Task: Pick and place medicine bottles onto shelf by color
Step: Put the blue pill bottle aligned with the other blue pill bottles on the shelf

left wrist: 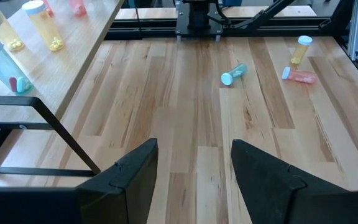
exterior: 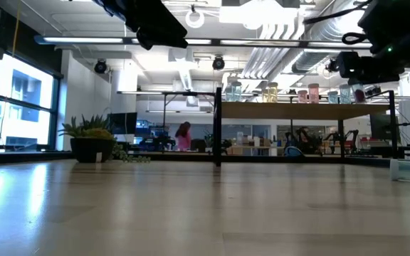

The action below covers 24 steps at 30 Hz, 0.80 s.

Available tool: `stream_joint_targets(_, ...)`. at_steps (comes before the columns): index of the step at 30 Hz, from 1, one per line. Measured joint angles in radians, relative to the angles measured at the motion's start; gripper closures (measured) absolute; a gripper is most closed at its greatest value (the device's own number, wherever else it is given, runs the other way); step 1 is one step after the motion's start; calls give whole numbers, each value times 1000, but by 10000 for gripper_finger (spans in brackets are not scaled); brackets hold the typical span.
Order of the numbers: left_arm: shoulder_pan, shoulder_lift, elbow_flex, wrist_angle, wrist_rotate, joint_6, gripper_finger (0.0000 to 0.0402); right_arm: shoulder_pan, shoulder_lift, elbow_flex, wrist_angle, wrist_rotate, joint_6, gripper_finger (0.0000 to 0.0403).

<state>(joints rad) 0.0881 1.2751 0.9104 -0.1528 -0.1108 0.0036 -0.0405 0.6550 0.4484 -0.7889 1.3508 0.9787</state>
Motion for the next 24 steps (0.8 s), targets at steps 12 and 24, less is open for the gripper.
stream_joint_targets(12, 0, 0, 0, 0, 0, 0, 209, -22, 45, 0, 3, -16, -11, 288)
stream_joint_targets(24, 0, 0, 0, 0, 0, 0, 209, -22, 44, 1, 3, -22, -11, 289)
